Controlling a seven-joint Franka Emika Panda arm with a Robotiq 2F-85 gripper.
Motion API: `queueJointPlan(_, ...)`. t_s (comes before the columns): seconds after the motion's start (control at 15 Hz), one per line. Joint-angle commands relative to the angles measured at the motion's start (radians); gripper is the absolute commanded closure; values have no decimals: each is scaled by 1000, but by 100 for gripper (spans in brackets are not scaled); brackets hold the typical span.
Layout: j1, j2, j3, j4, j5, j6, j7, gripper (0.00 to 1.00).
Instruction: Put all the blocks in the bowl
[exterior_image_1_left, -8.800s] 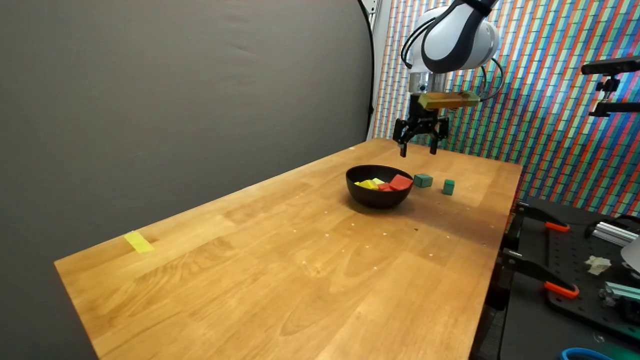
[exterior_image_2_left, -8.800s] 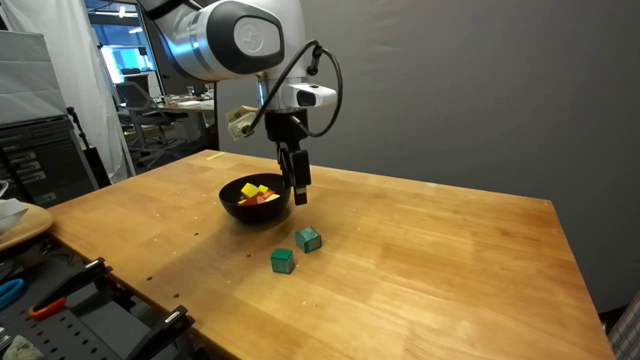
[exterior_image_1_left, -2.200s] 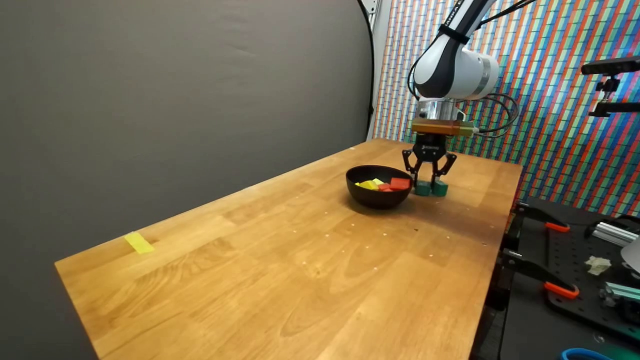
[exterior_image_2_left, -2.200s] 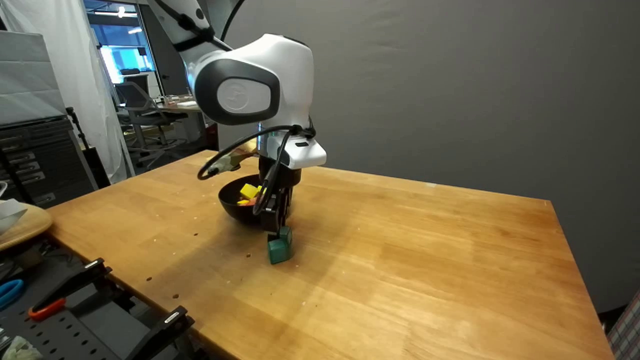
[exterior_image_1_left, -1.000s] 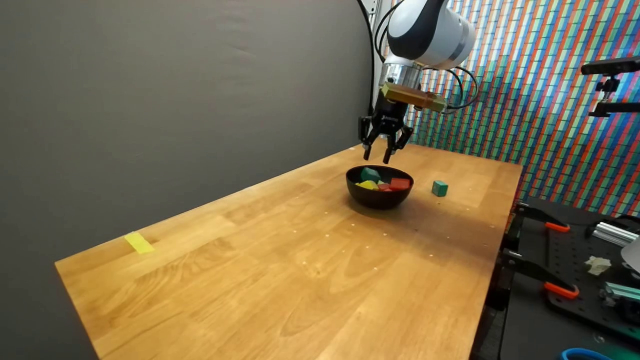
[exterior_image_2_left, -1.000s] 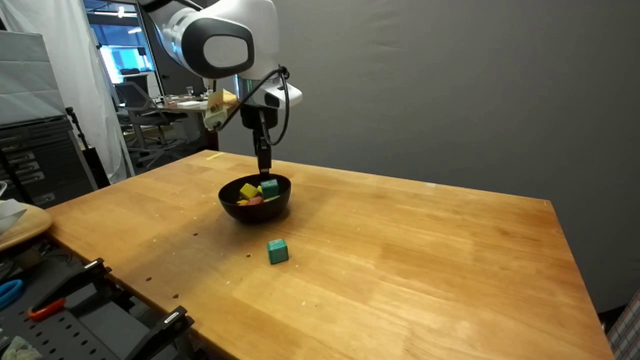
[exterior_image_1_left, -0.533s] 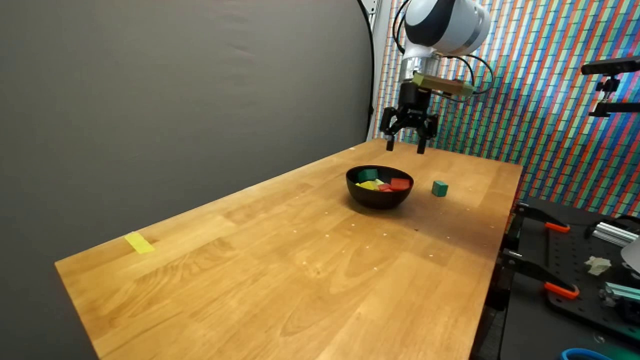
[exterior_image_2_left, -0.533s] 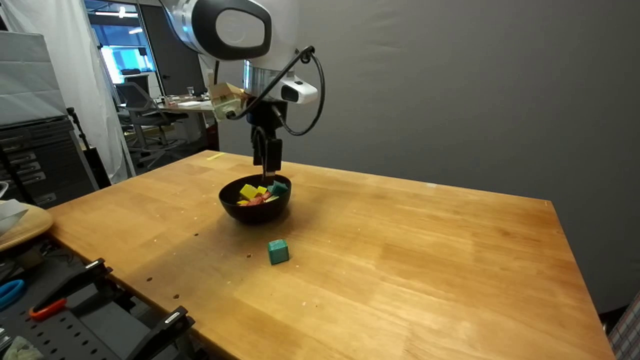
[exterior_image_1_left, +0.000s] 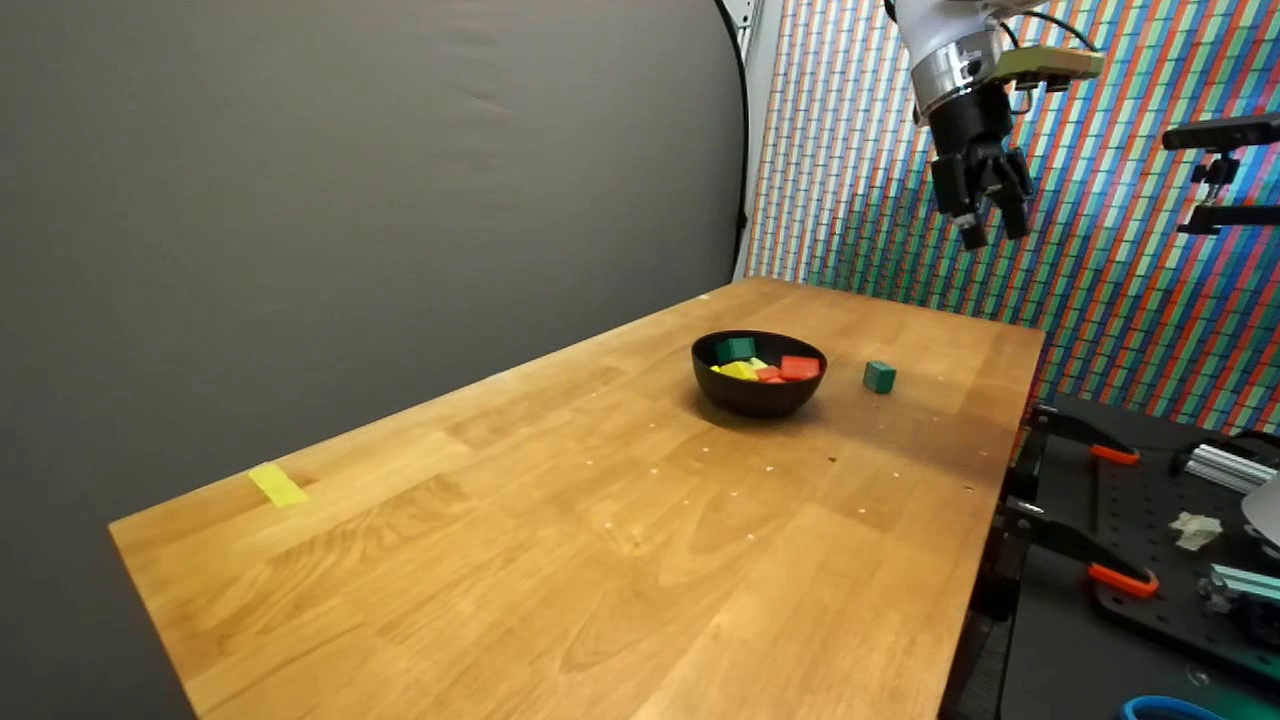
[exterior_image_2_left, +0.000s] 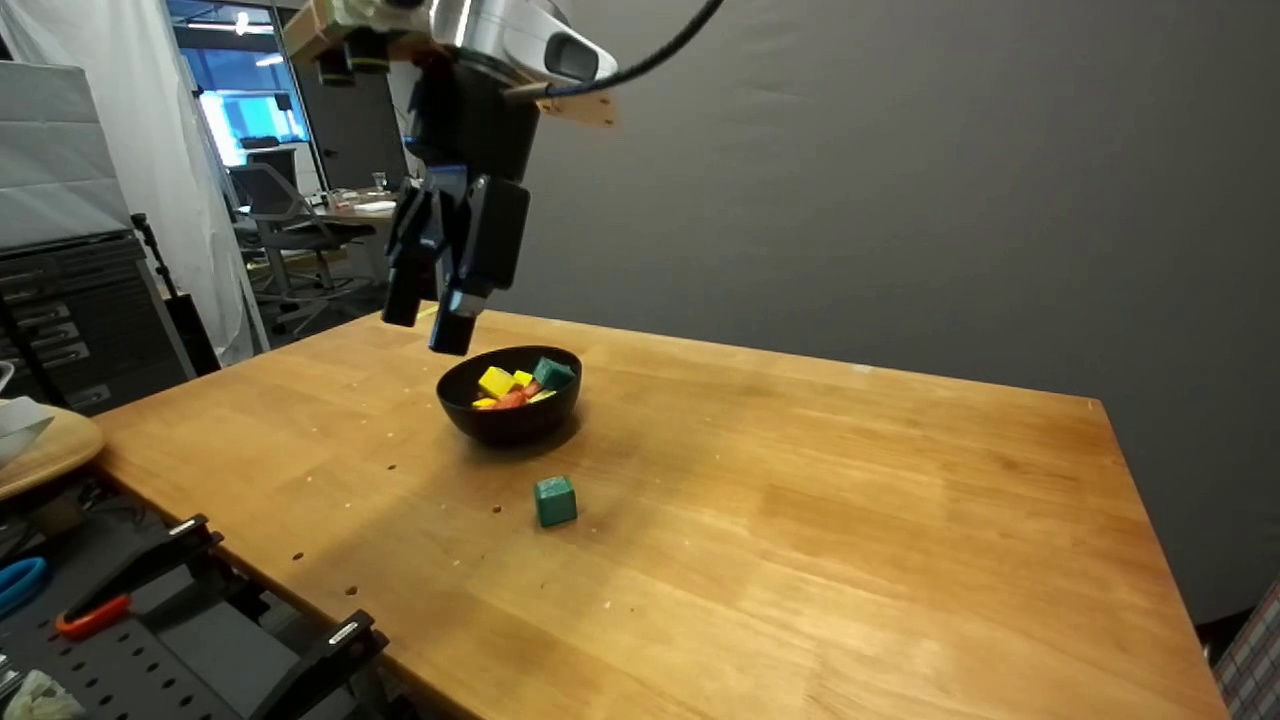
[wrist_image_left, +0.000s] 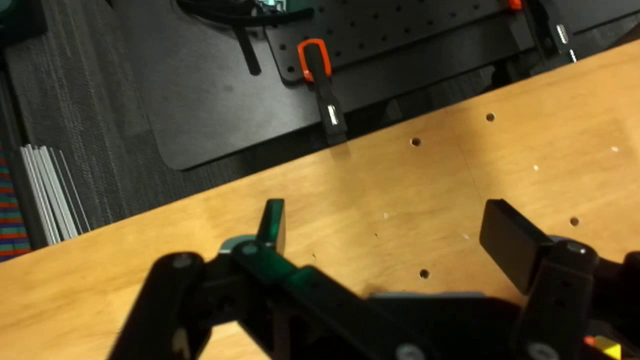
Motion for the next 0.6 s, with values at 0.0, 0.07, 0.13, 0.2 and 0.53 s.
queueJointPlan(0.0, 1, -10, 1, 2, -9, -16, -3, 0)
queueJointPlan(0.07, 0, 20, -2, -2, 16, 45, 15, 0)
queueJointPlan(0.13, 3, 49, -12, -4, 91, 77, -18, 0)
queueJointPlan(0.2, 1, 70, -16, -22, 145, 157, -2, 0)
queueJointPlan(0.53, -3, 202, -8, -99, 456, 516, -67, 0)
